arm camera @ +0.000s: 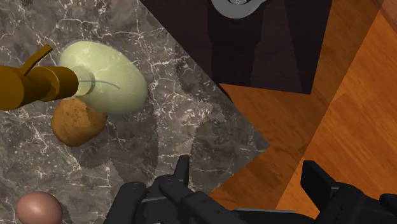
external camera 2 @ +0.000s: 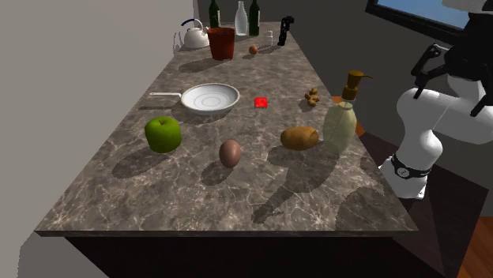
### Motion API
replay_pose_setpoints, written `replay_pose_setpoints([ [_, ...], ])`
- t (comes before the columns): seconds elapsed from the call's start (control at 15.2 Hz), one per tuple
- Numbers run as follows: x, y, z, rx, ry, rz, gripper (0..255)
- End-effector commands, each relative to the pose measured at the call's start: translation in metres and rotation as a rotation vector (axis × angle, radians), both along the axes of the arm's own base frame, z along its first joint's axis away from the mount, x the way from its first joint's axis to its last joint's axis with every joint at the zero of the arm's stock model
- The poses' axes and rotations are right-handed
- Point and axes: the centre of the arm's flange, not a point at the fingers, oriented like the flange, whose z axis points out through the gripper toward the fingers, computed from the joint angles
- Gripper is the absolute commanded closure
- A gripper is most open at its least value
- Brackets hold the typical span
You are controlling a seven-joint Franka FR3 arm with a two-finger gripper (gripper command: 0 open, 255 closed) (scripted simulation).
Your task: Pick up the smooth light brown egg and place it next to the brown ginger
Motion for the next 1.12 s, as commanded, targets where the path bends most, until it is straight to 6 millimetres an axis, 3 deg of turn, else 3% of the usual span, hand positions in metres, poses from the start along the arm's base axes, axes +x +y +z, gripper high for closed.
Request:
replay_pose_setpoints([
  [0.0,0.000,0.000,0.000,0.000,0.000,0.000,0],
  [1.06,0.076,-0.190,-0.075,0.069,-0.037,0.205,0],
])
